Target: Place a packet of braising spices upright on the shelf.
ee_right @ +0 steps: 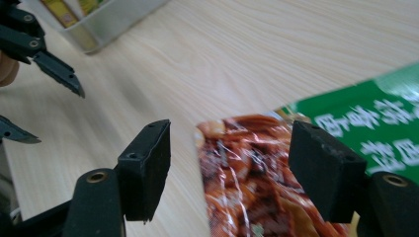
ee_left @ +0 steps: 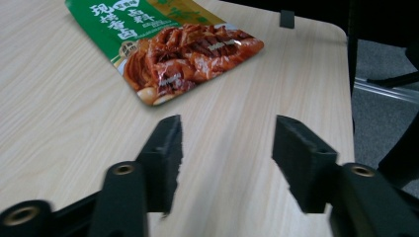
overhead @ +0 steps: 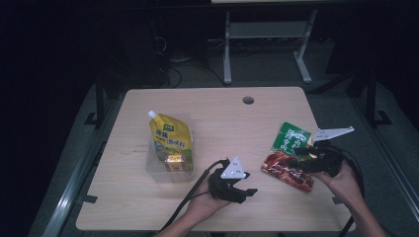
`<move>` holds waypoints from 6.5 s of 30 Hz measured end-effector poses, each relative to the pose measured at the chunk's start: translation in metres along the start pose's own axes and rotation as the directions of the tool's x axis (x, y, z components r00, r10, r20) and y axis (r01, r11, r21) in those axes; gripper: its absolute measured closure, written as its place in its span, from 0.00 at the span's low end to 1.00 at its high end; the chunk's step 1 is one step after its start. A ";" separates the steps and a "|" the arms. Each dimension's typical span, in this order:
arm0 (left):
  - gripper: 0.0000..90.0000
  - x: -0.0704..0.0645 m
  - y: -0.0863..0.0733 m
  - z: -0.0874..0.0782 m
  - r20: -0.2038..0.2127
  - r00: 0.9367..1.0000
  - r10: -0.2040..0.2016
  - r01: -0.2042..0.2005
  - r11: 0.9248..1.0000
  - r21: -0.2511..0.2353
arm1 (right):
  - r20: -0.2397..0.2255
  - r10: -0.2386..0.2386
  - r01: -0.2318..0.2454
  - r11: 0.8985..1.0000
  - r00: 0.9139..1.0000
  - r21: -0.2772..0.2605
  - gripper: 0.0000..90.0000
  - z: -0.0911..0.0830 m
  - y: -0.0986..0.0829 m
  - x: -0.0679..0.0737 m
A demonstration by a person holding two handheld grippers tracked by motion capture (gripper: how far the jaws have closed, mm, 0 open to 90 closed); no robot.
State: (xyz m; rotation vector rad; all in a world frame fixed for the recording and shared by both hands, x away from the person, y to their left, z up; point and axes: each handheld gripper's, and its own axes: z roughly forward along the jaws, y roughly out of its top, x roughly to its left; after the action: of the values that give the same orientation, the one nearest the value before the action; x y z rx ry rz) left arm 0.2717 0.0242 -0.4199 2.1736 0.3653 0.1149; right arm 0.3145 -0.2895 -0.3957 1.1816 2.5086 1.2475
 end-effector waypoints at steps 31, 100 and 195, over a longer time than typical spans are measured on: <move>0.99 0.045 0.031 0.101 -0.051 0.996 -0.067 0.073 0.989 0.130 | 0.231 0.227 -0.242 0.970 0.946 0.037 0.58 -0.005 -0.023 -0.060; 0.99 0.040 0.039 0.122 -0.101 0.995 0.003 0.021 0.972 0.236 | 0.177 0.519 -0.525 0.851 0.836 -0.012 0.63 0.004 -0.054 -0.114; 0.46 -0.016 -0.013 -0.026 -0.031 1.000 0.008 -0.009 0.999 -0.037 | -0.144 -0.170 0.140 0.970 0.975 -0.197 1.00 0.005 0.115 0.055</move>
State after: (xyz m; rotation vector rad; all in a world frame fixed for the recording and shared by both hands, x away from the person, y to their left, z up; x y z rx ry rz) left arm 0.2481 0.0468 -0.4135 2.1388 0.3683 0.1584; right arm 0.3467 -0.2070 -0.3040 0.8576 2.4676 1.5498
